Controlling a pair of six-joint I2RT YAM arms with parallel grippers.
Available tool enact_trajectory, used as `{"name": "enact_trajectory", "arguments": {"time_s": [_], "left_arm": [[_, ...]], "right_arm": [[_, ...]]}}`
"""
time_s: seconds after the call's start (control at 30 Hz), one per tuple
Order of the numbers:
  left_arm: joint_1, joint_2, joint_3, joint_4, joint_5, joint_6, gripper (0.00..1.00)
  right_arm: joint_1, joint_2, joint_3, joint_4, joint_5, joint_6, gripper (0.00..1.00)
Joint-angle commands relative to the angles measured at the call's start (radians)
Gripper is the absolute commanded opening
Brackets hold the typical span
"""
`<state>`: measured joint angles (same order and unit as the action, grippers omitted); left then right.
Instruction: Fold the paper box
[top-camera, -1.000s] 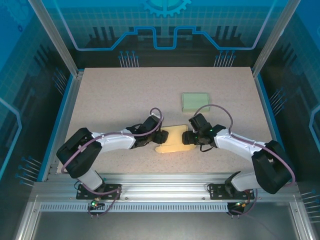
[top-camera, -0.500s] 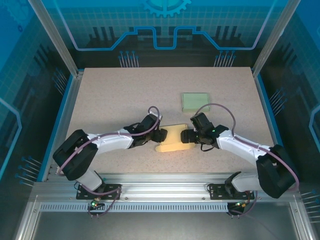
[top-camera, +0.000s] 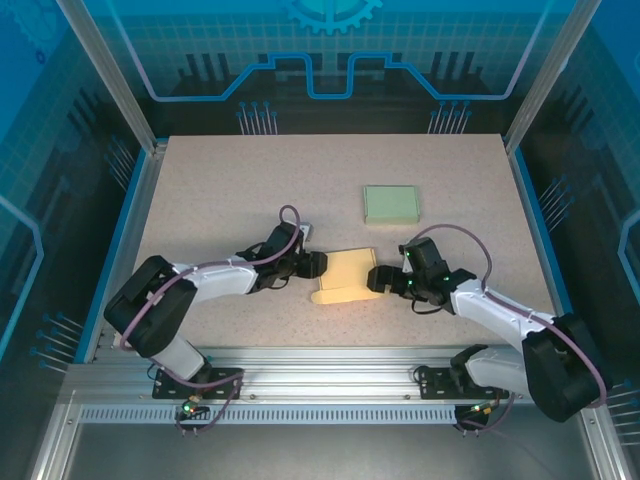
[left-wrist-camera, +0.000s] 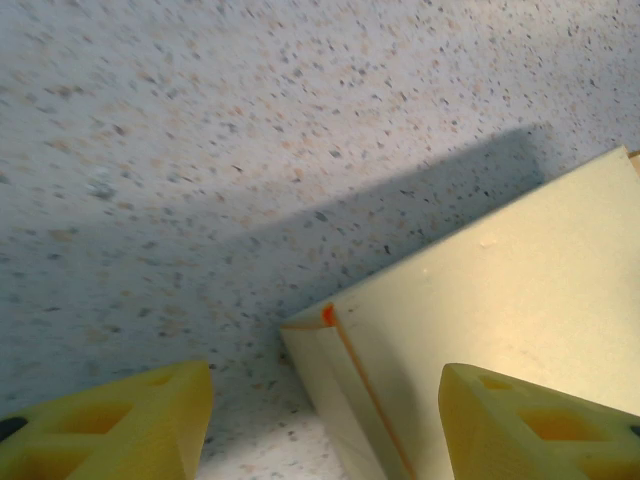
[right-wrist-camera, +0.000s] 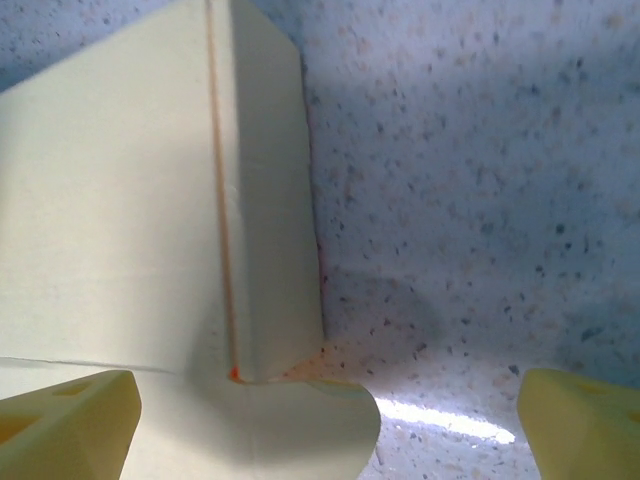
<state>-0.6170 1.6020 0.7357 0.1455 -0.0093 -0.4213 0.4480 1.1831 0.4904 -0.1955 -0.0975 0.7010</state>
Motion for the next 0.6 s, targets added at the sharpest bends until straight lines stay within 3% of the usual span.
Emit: {"name": "enact_trajectory", "arguments": {"time_s": [0.0, 0.13, 0.3, 0.57], "left_arm": [[0.006, 0.027, -0.014, 0.048, 0.067, -0.040, 0.62], [0.016, 0.040, -0.045, 0.063, 0.065, -0.066, 0.55], [0.051, 0.048, -0.107, 0.119, 0.082, -0.113, 0.35], [0.089, 0.067, -0.163, 0.190, 0.115, -0.166, 0.22]], "right_arm": [[-0.017, 0.012, -0.029, 0.126, -0.087, 0.048, 0.98], [-0.024, 0.043, -0.053, 0.197, -0.106, 0.065, 0.97], [-0.040, 0.102, -0.058, 0.270, -0.142, 0.070, 0.94], [-0.050, 0.208, -0.037, 0.421, -0.255, 0.102, 0.85]]}}
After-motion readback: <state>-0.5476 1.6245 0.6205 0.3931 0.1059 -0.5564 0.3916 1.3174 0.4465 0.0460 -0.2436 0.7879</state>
